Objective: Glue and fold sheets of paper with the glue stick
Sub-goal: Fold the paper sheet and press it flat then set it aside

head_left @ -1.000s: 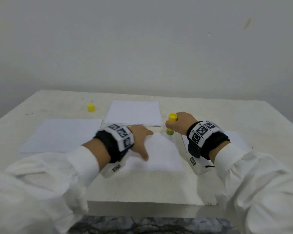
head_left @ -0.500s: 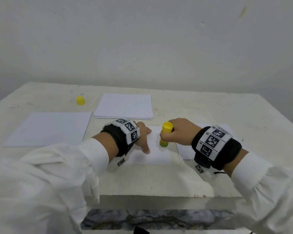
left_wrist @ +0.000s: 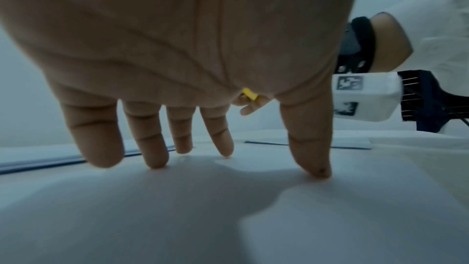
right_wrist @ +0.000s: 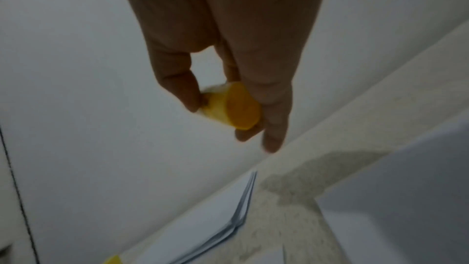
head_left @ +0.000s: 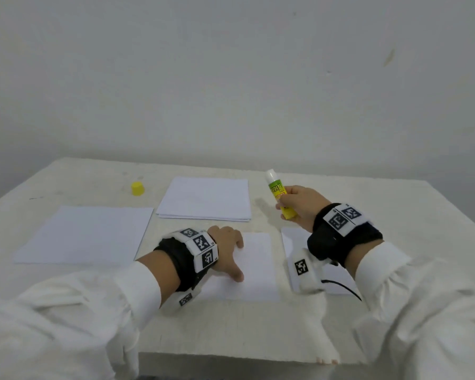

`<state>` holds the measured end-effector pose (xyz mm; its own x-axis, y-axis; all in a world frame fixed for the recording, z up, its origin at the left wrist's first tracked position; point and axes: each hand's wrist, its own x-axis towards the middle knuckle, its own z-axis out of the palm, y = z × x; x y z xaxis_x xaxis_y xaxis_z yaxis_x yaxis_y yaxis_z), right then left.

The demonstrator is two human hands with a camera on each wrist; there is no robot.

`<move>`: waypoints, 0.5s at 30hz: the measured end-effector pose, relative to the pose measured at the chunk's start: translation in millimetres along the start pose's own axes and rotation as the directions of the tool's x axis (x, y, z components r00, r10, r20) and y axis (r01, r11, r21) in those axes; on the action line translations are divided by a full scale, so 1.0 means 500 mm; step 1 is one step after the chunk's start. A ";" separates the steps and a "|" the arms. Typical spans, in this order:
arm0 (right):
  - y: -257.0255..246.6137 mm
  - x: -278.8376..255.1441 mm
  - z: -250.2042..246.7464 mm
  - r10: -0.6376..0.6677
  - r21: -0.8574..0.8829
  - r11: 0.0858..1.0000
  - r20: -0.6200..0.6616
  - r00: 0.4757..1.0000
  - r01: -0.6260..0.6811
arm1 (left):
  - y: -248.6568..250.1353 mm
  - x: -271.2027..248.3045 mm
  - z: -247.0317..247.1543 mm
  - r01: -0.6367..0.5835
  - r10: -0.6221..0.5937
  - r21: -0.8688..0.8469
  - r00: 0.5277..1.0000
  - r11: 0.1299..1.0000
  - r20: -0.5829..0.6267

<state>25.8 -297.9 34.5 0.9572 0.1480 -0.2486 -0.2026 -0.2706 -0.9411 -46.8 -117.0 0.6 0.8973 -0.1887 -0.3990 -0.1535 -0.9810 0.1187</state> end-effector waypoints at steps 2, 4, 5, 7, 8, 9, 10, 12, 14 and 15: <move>0.002 0.041 0.019 -0.039 -0.180 0.983 -0.067 0.997 0.026 | -0.006 0.000 0.004 -0.016 0.016 -0.014 1.000 1.000 -0.017; -0.001 0.063 0.034 -0.069 -0.343 0.939 -0.121 0.990 0.023 | -0.011 0.000 0.008 -0.026 0.026 -0.025 0.999 0.999 -0.027; 0.001 0.073 0.040 -0.072 -0.418 0.908 -0.140 0.988 0.007 | -0.014 0.000 0.009 -0.034 0.033 -0.024 0.999 0.999 -0.028; 0.006 0.086 0.048 -0.028 -0.517 0.854 -0.164 0.986 -0.062 | -0.021 0.001 0.012 -0.052 0.052 -0.003 0.998 0.999 -0.029; 0.008 0.090 0.051 -0.001 -0.547 0.833 -0.161 0.987 -0.089 | -0.025 0.002 0.012 -0.061 0.062 0.017 0.998 0.998 -0.031; 0.007 0.090 0.054 0.025 -0.568 0.815 -0.155 0.988 -0.110 | -0.029 0.003 0.012 -0.069 0.070 0.038 0.997 0.997 -0.032; 0.007 0.093 0.056 0.050 -0.587 0.799 -0.153 0.987 -0.131 | -0.034 0.004 0.011 -0.076 0.078 0.054 0.996 0.996 -0.033; 0.003 0.093 0.060 0.067 -0.616 0.773 -0.158 0.985 -0.151 | -0.041 0.002 0.009 -0.088 0.090 0.070 0.996 0.994 -0.022; -0.003 0.090 0.063 0.080 -0.614 0.769 -0.182 0.980 -0.177 | -0.046 -0.002 0.006 -0.104 0.105 0.073 0.994 0.992 -0.011; -0.005 0.085 0.065 0.109 -0.611 0.763 -0.199 0.974 -0.210 | -0.050 -0.006 0.004 -0.115 0.116 0.065 0.993 0.991 -0.011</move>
<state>60.1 -260.0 19.1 0.9513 -0.0749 -0.2991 -0.2298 -0.8189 -0.5259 -46.4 -91.9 -3.0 0.8780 -0.3005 -0.3727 -0.2819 -0.9537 0.1047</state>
